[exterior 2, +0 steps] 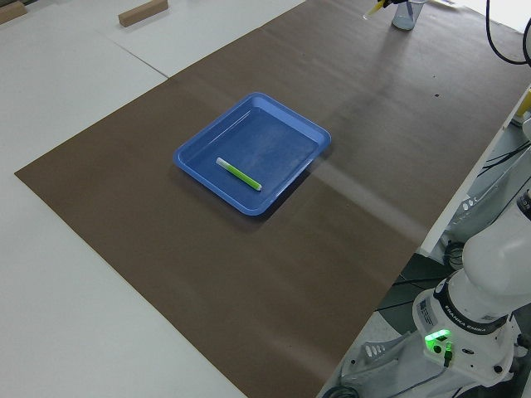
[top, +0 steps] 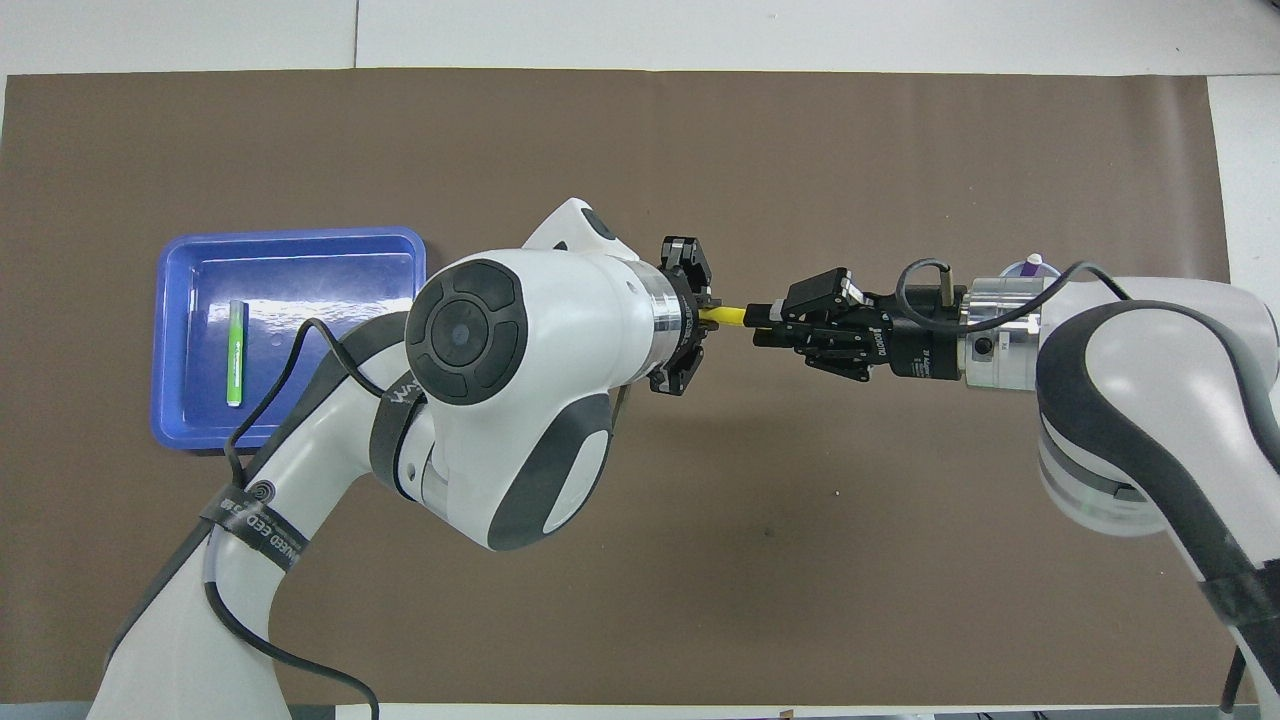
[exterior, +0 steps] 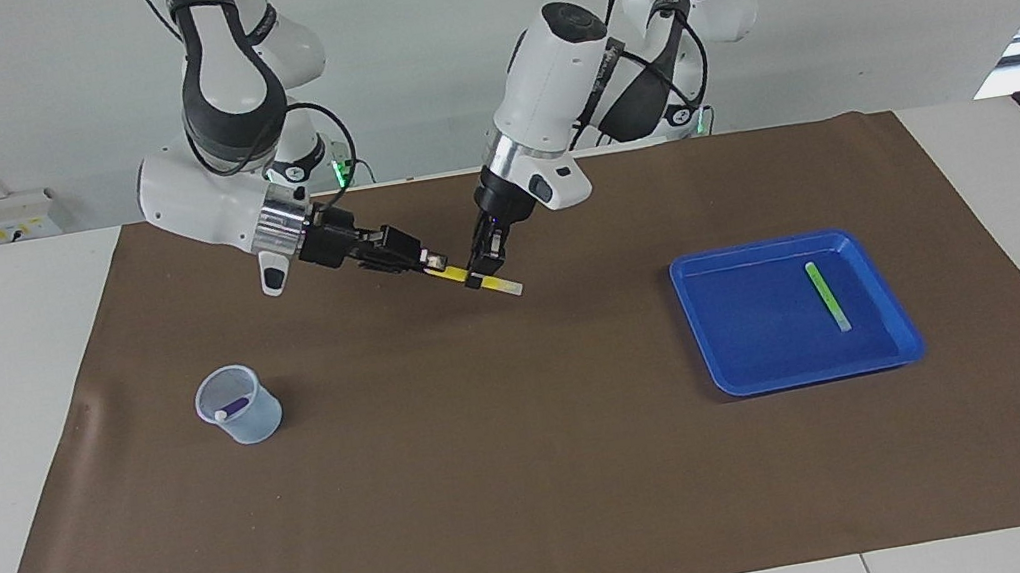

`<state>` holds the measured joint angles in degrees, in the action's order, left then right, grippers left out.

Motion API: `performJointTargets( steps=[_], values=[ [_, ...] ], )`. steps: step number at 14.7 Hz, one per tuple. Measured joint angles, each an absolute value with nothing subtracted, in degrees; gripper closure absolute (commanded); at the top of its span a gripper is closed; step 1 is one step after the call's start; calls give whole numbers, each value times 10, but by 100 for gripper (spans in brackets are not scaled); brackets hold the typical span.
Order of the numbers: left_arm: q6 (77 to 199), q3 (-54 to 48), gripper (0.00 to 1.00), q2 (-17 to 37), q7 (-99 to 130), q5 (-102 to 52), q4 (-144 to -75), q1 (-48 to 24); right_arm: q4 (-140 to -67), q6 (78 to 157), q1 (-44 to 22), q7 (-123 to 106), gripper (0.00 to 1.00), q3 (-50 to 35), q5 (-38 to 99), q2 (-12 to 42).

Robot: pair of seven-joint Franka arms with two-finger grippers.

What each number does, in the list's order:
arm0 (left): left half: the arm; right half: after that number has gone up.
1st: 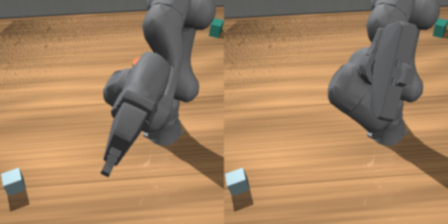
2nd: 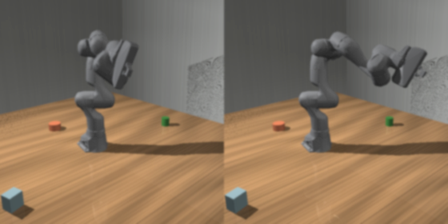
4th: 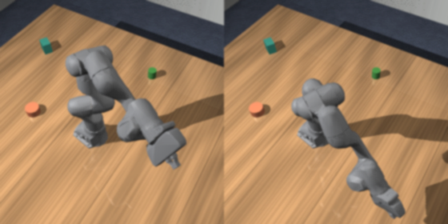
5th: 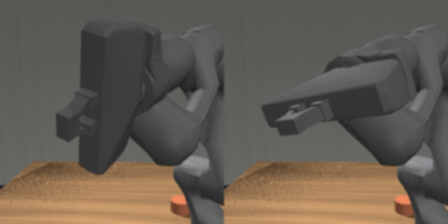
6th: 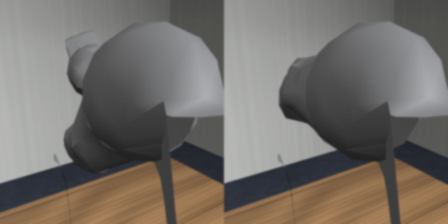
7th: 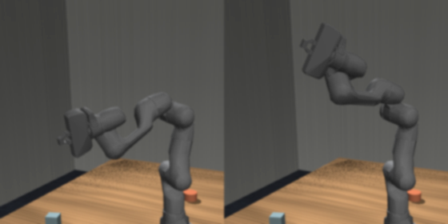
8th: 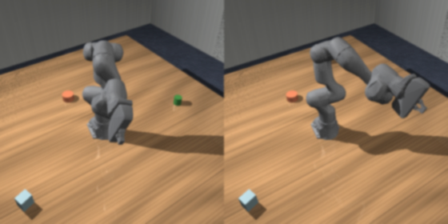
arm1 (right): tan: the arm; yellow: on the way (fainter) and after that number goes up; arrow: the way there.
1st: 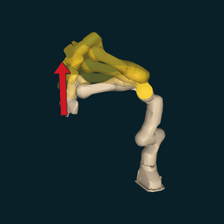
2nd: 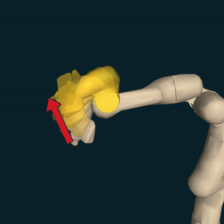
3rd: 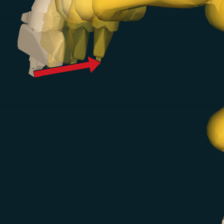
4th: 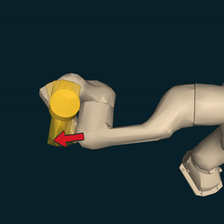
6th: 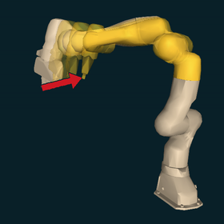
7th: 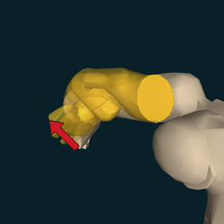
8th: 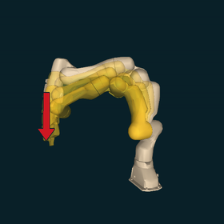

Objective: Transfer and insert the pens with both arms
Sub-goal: 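Grasp the yellow pen's free end with the right gripper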

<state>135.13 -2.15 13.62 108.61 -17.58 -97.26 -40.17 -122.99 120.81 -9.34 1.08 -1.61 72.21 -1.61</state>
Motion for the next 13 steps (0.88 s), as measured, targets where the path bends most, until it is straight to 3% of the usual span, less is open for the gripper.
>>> performJointTargets(
  steps=[1, 2, 9, 10, 11, 12, 13],
  values=[
    [1351, -21, 100, 137, 1086, -176, -973, -402, -1230, 1208, -93, 11, 96, -16, 722, -16],
    [1351, -21, 100, 137, 1086, -176, -973, -402, -1230, 1208, -93, 11, 100, -16, 722, -16],
    [1353, -21, 100, 138, 1088, -177, -973, -402, -1230, 1208, -93, 11, 100, -16, 728, -17],
    [1353, -21, 74, 138, 1087, -177, -973, -402, -1230, 1208, -93, 11, 100, -16, 728, -17],
    [1353, -21, 33, 138, 1085, -177, -973, -402, -1230, 1208, -93, 11, 100, -16, 728, -17],
    [1353, -21, 15, 138, 1071, -177, -973, -402, -1230, 1208, -93, 11, 100, -16, 728, -17],
    [1353, -20, 5, 139, 1048, -177, -974, -402, -1230, 1208, -93, 11, 100, -15, 728, -17]
  ],
)
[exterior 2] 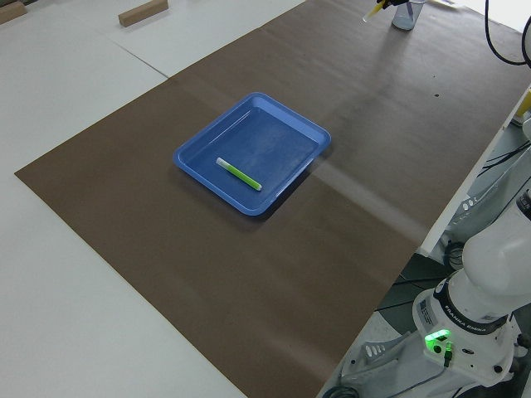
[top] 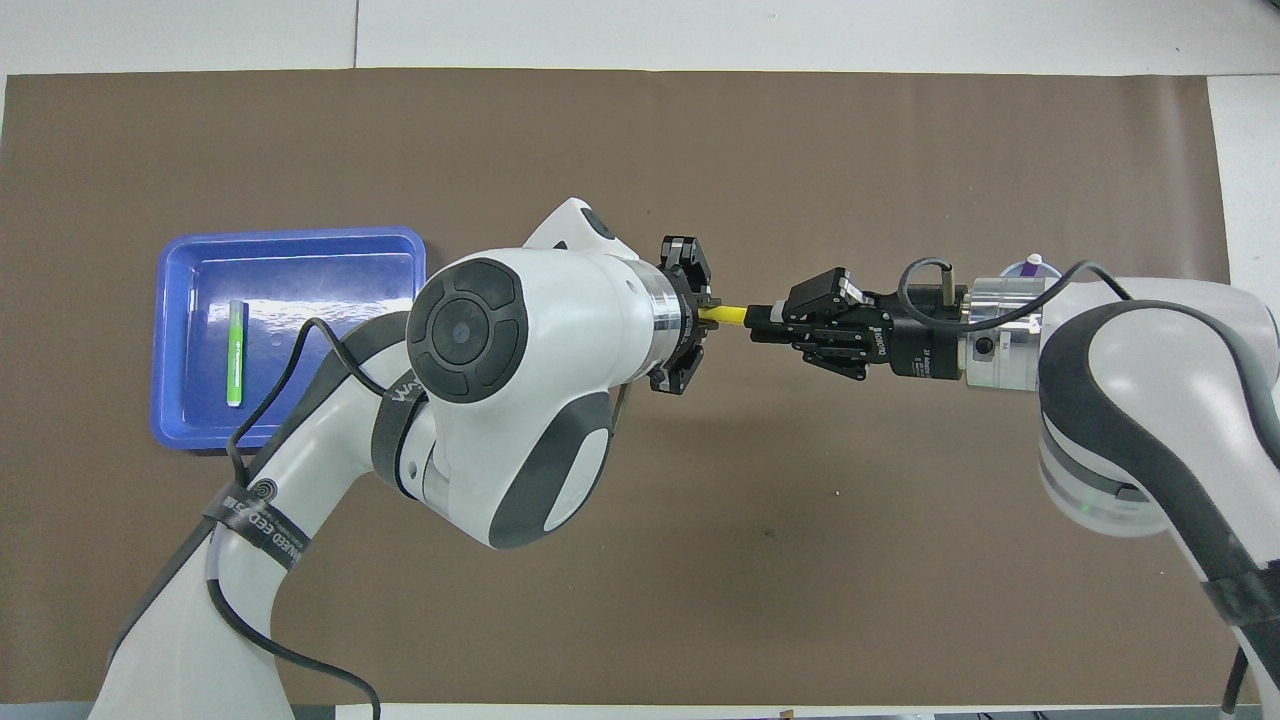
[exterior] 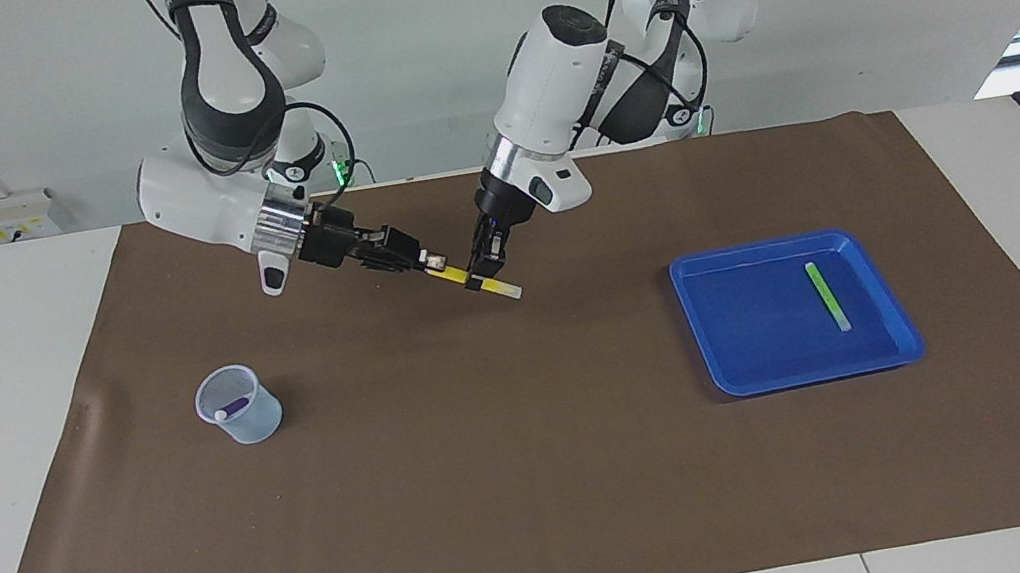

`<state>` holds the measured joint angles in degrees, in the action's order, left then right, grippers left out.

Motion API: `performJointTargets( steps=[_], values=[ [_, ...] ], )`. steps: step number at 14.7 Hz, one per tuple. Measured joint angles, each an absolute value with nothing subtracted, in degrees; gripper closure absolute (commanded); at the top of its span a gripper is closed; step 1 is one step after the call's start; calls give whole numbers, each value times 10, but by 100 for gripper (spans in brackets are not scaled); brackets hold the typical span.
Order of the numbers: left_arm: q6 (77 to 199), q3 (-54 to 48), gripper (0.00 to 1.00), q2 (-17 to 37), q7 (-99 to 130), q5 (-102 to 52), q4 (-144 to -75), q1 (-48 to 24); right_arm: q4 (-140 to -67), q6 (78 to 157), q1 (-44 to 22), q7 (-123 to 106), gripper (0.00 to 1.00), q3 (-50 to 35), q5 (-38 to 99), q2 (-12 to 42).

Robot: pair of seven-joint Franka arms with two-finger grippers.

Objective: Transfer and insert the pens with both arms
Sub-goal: 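Open the left gripper and pull the yellow pen toward the cup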

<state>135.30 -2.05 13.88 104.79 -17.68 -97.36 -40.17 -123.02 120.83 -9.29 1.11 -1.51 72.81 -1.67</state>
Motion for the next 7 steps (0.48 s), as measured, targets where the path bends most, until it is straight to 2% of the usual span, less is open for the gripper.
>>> performJointTargets(
  steps=[1, 3, 5, 7],
  values=[
    [1353, -19, 0, 139, 1016, -177, -975, -401, -1230, 1208, -93, 11, 100, -14, 727, -17],
    [1352, -13, 0, 140, 935, -177, -980, -398, -1222, 1193, -89, 10, 100, -13, 692, -16],
    [1348, -9, 0, 141, 846, -177, -993, -382, -1187, 1139, -64, 10, 100, -12, 605, -12],
    [1328, -7, 0, 141, 752, -177, -1004, -355, -1121, 1059, -27, 7, 100, -11, 502, 4]
  ],
)
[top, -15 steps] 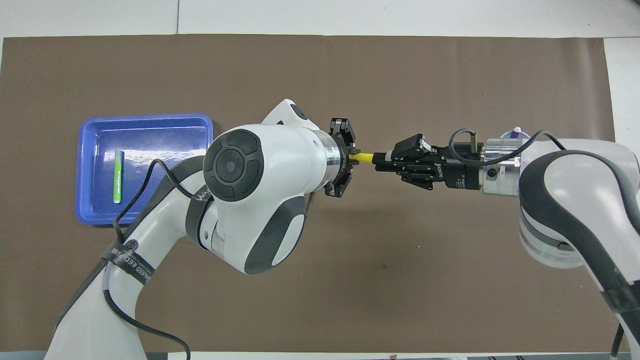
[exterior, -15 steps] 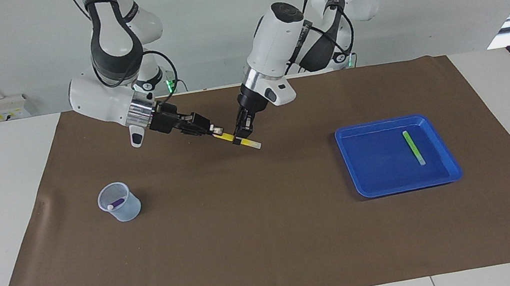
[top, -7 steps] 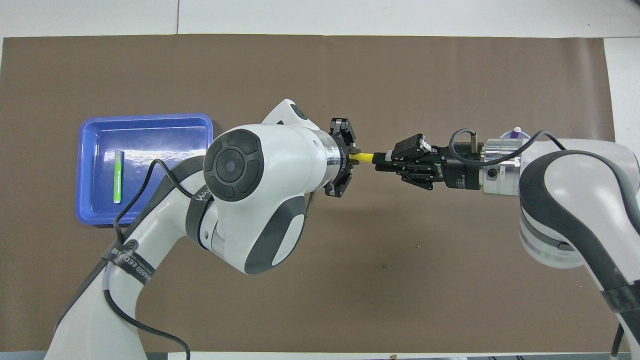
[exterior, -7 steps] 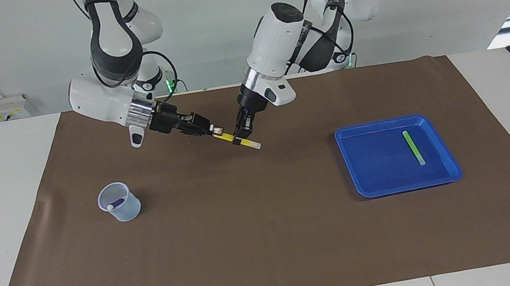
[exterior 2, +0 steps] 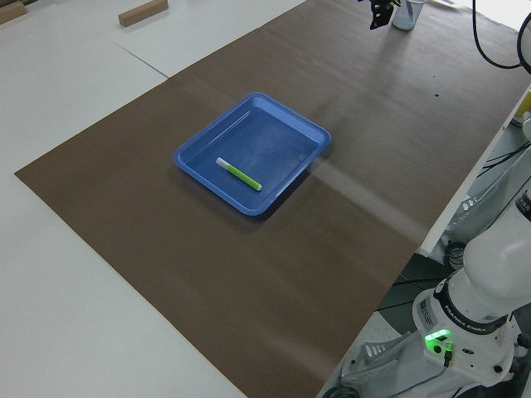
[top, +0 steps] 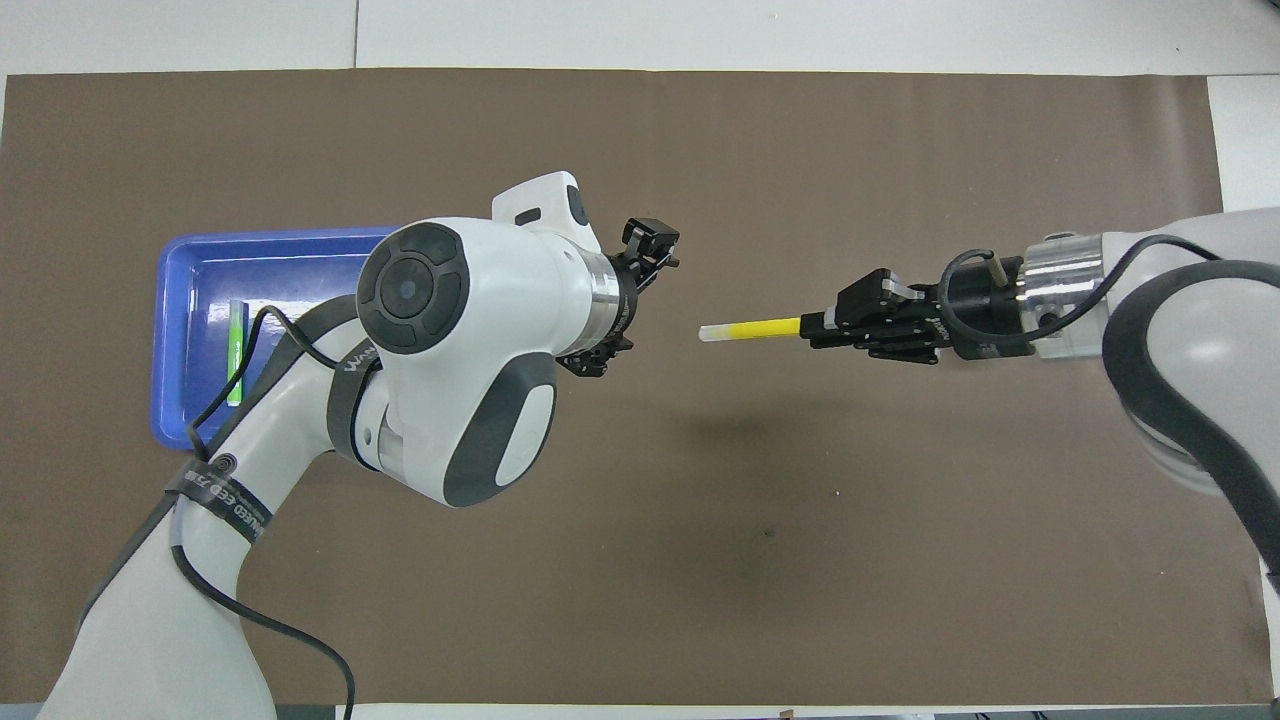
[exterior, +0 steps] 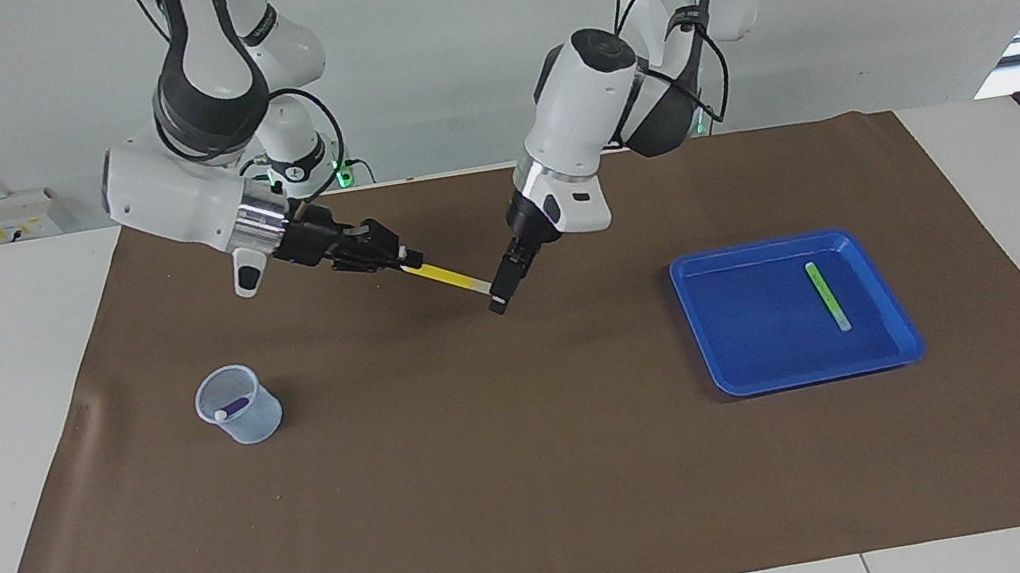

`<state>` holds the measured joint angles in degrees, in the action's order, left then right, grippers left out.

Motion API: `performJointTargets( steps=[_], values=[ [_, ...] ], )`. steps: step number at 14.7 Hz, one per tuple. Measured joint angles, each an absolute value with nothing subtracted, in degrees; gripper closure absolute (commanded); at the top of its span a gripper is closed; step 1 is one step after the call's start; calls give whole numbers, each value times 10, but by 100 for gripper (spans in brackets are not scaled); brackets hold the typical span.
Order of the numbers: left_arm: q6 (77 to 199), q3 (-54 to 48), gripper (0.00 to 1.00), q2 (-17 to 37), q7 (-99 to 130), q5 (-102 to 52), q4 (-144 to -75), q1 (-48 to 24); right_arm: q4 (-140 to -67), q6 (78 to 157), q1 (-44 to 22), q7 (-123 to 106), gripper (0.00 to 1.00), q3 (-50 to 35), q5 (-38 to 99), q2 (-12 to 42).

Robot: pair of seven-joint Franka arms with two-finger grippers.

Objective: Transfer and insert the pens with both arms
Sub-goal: 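Open the left gripper and pull the yellow pen toward the cup, then insert the yellow pen into the cup while the left gripper grasps green pen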

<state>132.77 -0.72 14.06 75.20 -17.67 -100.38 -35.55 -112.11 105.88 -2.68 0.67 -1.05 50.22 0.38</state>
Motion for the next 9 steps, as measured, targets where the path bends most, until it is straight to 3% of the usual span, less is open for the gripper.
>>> performJointTargets(
  steps=[5, 9],
  values=[
    [1281, -3, 0, 132, 481, -174, -1039, -250, -936, 914, 15, -126, 100, -8, 250, 65],
    [1280, -1, 0, 115, 255, -137, -1092, -150, -885, 918, 19, -340, 100, -8, 68, 100]
  ],
)
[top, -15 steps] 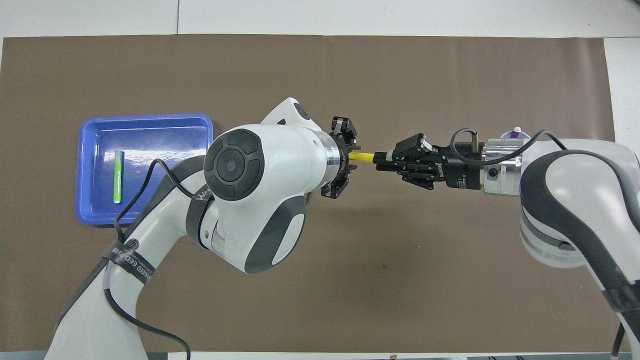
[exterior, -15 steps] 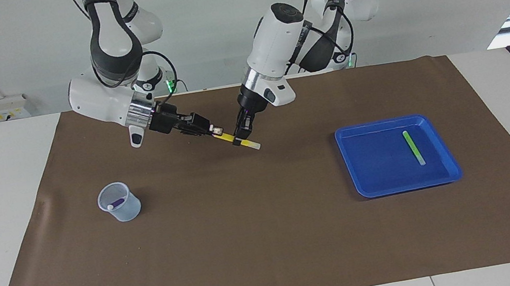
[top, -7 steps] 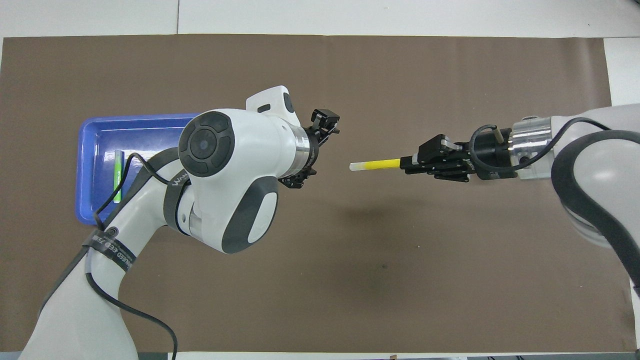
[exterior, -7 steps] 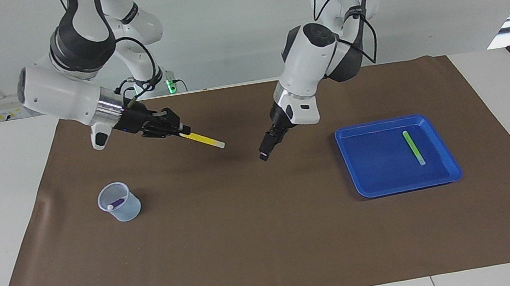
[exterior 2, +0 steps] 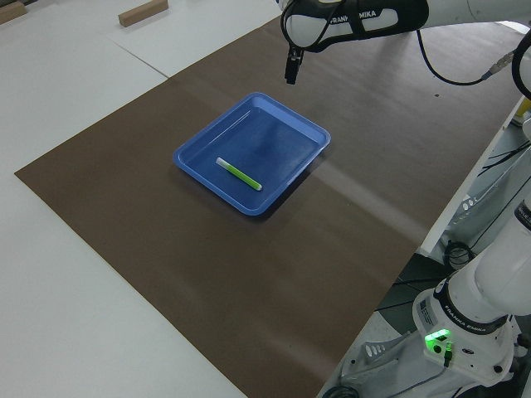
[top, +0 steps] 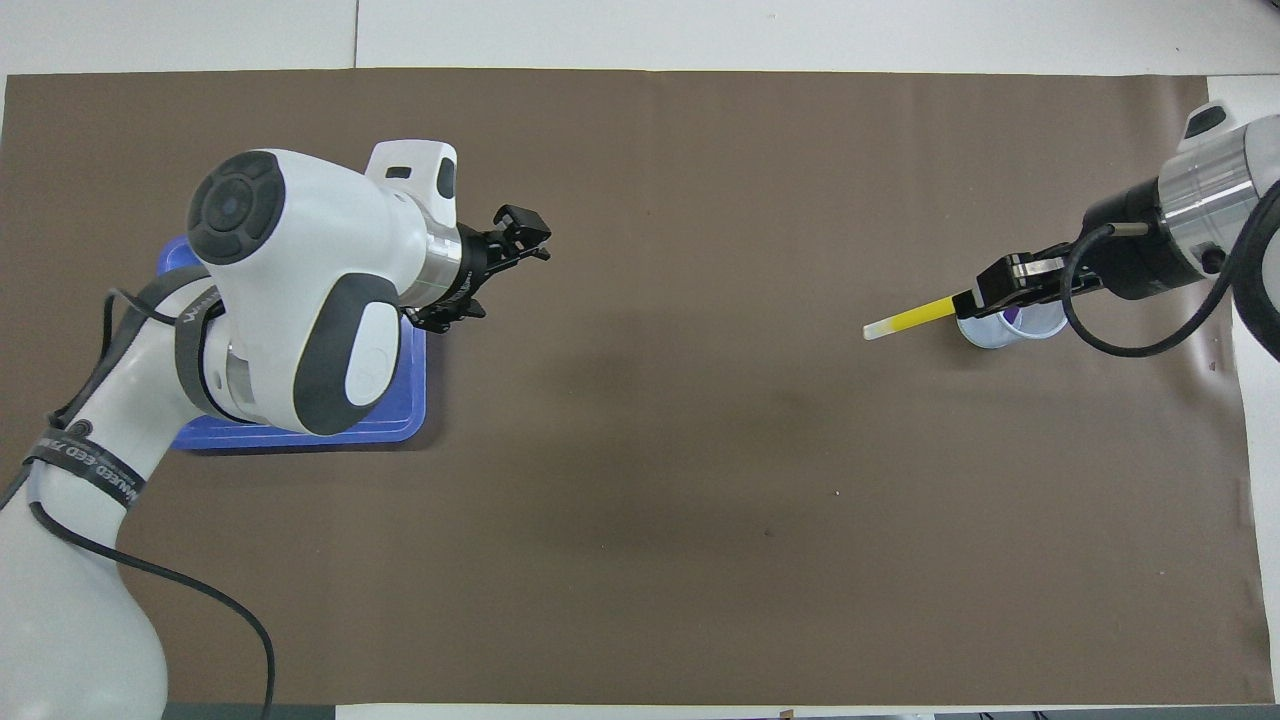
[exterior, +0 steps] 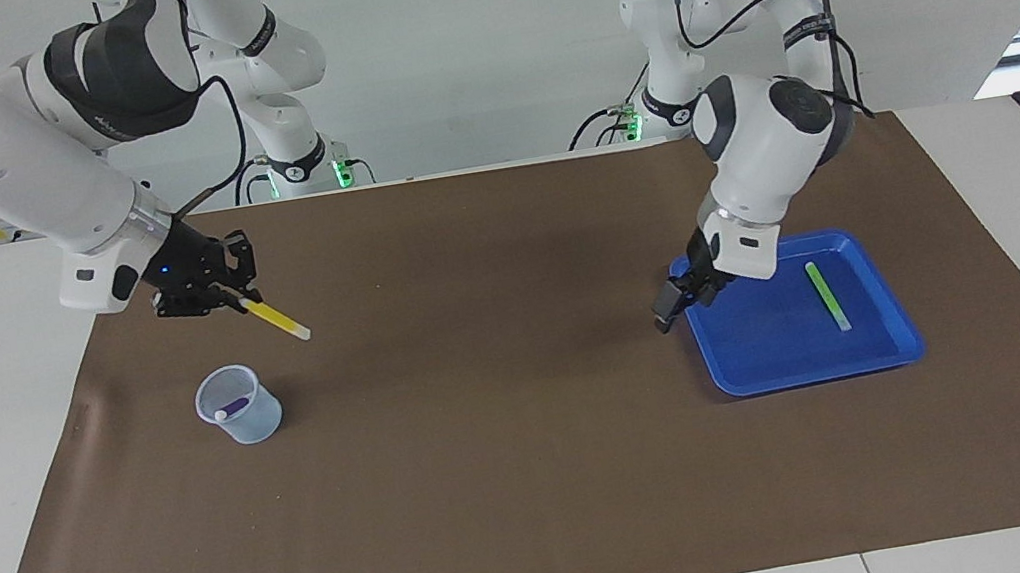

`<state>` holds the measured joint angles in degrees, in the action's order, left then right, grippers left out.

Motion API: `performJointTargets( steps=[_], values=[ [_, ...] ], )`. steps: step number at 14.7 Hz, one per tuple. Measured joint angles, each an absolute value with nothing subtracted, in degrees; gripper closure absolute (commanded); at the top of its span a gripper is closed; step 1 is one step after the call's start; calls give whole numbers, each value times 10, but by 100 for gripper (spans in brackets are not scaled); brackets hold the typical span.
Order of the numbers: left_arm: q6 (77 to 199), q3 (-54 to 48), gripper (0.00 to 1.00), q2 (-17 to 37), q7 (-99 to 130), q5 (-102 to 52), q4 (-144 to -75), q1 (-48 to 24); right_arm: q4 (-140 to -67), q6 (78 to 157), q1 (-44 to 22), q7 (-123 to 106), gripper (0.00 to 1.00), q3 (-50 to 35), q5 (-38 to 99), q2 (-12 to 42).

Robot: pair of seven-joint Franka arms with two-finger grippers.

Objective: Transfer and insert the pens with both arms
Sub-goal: 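Insert the yellow pen into the cup while the left gripper grasps green pen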

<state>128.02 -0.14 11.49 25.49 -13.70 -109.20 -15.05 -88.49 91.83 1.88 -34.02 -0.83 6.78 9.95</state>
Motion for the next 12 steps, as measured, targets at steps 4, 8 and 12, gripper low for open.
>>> performJointTargets(
  steps=[4, 8, 12],
  values=[
    [1281, -1, 0, 112, 85, -86, -1120, -68, -886, 944, 19, -426, 100, -9, -44, 108],
    [1297, -1, 0, 117, -32, -54, -1140, -6, -950, 1050, 21, -446, 100, -9, -75, 101],
    [1337, -2, 0, 130, -90, -54, -1174, 25, -1052, 1124, 28, -446, 100, -8, -78, 71]
  ],
)
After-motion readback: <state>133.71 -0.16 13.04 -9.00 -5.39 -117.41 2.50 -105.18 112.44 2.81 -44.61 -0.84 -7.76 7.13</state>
